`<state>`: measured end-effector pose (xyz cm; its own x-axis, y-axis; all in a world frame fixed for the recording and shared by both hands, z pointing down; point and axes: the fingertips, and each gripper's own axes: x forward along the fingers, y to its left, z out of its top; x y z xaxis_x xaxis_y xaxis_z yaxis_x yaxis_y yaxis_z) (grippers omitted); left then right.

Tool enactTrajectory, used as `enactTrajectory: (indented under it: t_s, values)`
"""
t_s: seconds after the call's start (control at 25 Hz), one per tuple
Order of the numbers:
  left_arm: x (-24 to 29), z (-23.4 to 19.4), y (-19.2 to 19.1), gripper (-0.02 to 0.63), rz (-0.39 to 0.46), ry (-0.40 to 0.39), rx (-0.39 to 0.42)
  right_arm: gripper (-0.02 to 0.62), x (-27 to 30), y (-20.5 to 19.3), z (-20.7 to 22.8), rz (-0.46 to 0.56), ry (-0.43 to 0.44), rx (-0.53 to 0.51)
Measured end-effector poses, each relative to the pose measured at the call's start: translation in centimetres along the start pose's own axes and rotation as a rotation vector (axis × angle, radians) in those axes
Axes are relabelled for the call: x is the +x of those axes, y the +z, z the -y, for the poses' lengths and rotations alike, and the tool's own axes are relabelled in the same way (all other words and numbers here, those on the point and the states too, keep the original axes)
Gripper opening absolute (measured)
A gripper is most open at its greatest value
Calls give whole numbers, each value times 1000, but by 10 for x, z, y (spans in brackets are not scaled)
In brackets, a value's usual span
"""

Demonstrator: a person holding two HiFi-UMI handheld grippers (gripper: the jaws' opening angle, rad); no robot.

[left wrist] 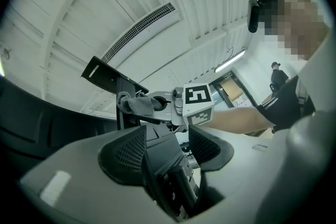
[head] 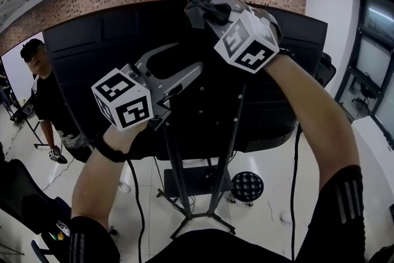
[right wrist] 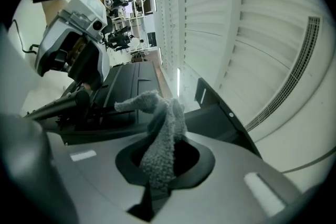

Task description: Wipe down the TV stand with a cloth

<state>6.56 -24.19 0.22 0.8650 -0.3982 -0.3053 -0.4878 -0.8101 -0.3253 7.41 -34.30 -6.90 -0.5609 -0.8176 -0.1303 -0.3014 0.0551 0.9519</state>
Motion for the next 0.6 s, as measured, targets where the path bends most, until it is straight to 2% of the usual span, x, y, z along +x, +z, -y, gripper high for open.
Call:
enactTrajectory:
  t_s: [0.28, 0.6]
  values:
    - [-12, 8, -31, 276, -7, 11, -81, 25, -4, -13, -57, -23, 83, -42]
    - [-35, 26, -64, 276, -31, 36, -120, 25, -10, -32, -127, -93, 142, -194]
